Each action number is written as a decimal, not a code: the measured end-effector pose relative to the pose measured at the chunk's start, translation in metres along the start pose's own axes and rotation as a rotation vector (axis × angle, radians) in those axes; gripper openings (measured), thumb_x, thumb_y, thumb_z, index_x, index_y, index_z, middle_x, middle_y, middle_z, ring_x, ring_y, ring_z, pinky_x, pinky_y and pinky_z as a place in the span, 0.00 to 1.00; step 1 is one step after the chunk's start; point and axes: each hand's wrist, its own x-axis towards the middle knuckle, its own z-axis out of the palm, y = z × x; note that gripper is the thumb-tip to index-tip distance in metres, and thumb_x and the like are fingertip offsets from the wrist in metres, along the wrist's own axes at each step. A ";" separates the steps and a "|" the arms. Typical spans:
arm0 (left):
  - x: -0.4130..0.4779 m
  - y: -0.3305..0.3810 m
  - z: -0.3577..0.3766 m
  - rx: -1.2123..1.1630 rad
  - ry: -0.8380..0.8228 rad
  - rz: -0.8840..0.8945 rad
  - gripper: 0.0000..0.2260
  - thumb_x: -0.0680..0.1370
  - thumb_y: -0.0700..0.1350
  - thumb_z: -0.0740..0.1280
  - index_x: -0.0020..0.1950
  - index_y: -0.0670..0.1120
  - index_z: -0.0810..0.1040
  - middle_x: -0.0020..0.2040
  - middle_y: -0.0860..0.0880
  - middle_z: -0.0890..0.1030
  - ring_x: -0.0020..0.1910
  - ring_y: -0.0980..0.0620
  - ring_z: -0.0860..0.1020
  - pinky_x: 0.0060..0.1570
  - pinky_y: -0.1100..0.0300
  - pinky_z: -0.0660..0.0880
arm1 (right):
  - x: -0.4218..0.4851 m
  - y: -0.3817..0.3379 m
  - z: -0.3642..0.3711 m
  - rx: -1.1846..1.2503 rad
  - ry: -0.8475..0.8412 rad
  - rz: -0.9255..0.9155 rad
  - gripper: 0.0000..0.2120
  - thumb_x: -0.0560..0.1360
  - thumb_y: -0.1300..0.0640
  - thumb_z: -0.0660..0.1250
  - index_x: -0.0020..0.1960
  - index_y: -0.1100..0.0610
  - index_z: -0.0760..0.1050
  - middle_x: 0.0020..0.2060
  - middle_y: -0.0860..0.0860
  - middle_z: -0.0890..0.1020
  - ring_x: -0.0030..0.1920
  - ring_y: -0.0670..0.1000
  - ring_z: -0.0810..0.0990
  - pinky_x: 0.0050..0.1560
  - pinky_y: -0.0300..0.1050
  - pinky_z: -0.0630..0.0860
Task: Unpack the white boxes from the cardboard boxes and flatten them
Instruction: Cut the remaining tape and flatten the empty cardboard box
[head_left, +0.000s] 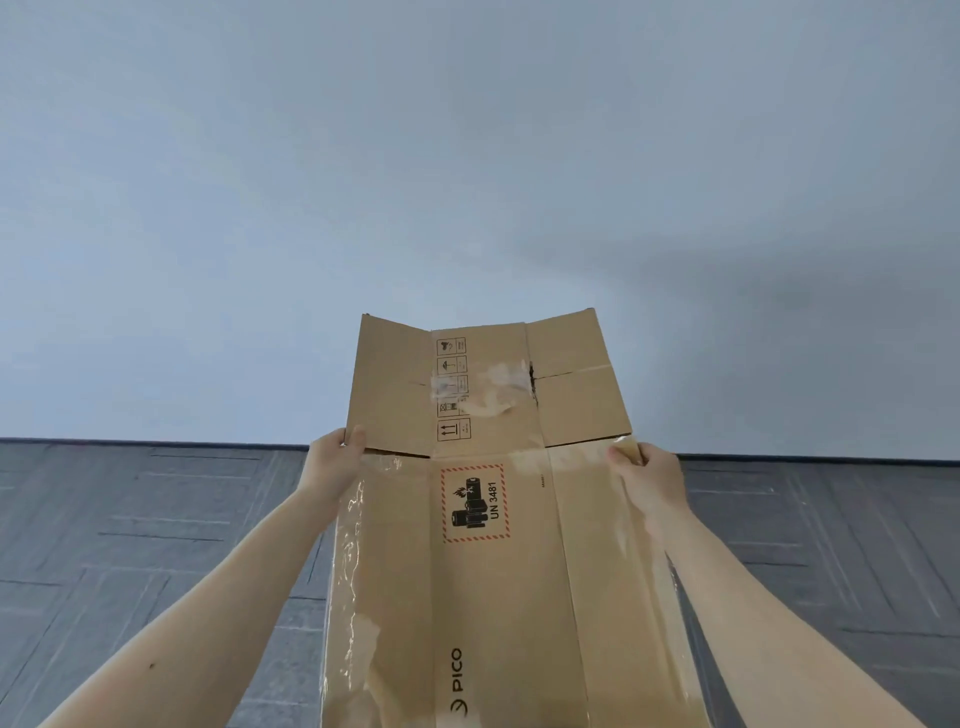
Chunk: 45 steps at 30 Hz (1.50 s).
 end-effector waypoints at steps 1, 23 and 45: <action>0.019 -0.003 0.009 0.013 -0.020 -0.025 0.16 0.82 0.51 0.61 0.40 0.41 0.74 0.37 0.46 0.74 0.38 0.47 0.72 0.40 0.54 0.70 | 0.012 0.004 0.008 -0.013 0.006 0.030 0.14 0.73 0.57 0.69 0.33 0.56 0.66 0.28 0.48 0.67 0.31 0.49 0.64 0.32 0.43 0.61; 0.342 -0.214 0.256 0.118 -0.420 -0.449 0.15 0.75 0.33 0.67 0.57 0.49 0.79 0.54 0.45 0.84 0.50 0.44 0.84 0.51 0.46 0.82 | 0.316 0.261 0.182 -0.291 -0.013 0.415 0.04 0.77 0.61 0.62 0.45 0.60 0.76 0.36 0.52 0.77 0.36 0.51 0.73 0.36 0.46 0.68; 0.507 -0.478 0.447 0.151 -0.373 -0.437 0.19 0.77 0.27 0.63 0.52 0.51 0.78 0.55 0.42 0.83 0.51 0.42 0.82 0.48 0.48 0.80 | 0.503 0.554 0.301 -0.290 -0.066 0.439 0.09 0.76 0.62 0.60 0.51 0.63 0.77 0.39 0.54 0.77 0.38 0.53 0.74 0.39 0.46 0.70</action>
